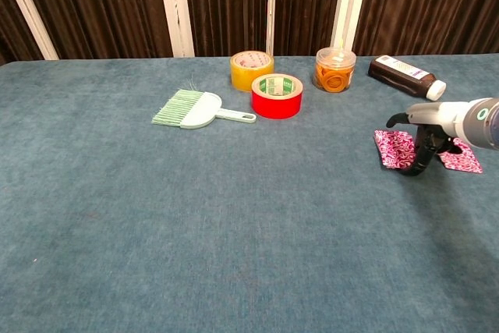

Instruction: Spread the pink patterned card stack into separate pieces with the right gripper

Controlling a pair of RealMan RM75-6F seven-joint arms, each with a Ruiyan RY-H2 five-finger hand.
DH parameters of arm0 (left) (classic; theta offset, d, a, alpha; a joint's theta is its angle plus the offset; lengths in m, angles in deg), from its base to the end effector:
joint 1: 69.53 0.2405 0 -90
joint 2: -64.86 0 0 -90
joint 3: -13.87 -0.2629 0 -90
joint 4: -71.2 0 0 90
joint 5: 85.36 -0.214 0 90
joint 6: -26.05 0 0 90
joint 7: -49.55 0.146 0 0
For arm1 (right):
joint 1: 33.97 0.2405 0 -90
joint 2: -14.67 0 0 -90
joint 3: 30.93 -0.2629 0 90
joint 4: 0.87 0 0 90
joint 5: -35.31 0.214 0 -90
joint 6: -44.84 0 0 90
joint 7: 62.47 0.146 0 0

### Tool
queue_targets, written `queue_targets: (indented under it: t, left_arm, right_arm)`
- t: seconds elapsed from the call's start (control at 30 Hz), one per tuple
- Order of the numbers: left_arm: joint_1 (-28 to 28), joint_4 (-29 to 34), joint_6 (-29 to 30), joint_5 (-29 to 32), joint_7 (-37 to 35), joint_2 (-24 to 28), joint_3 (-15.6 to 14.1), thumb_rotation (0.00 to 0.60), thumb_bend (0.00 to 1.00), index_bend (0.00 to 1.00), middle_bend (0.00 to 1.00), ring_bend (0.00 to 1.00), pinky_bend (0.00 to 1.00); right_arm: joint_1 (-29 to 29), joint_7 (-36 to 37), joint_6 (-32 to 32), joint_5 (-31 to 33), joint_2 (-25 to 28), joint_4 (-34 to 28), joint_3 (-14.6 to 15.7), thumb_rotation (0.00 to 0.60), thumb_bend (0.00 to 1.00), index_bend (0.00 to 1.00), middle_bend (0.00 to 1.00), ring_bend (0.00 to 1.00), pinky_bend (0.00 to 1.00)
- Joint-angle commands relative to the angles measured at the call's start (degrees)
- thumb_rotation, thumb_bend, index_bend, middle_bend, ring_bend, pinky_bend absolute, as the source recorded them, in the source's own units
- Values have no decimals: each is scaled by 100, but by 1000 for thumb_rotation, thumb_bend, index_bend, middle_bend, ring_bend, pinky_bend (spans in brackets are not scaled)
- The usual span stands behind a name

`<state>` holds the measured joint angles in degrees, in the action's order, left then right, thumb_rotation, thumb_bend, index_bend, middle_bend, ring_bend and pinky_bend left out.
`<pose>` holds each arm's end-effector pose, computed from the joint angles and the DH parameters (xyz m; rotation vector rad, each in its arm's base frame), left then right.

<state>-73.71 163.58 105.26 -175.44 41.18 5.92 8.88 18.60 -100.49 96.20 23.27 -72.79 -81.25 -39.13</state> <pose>-0.3370 0.1469 0.1544 -1.5214 -1.1138 -0.7964 -0.2141 -0.3847 -0.0164 1.5450 -1.3132 0.3929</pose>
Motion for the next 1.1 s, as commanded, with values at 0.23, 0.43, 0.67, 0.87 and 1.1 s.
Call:
queue_targets:
  t: [0.23,0.43,0.67,0.87,1.1]
  left_arm:
    - [-1,14,-7,-3,31,-3,-4,600,42,0,0,0,0]
    - [-2,16,-6,-7,29,-3,-5,600,42,0,0,0,0]
    - [2,11,6,-18,14,-1,-8,600,42,0,0,0,0]
    - [7,9,18,-24,12,-3,-9,600,42,0,0,0,0]
    - [8,11,24,-24,21,-7,-7,600,42,0,0,0,0]
  right_arm:
    - [25,-51,-68,105,29,50,0,600,315,0,892,894,834]
    - [32,-67,-94,187,44,60,-2,600,315,144,892,894,834]
    - [22,-42,-114,205,28,116,-6,600,316,360,892,894,834]
    - [-11,36,-56,94,41,79,-42,600,315,454,892,894,834]
    - [-46,128,54,-28,197,-161,-124,600,315,503,892,894,834]
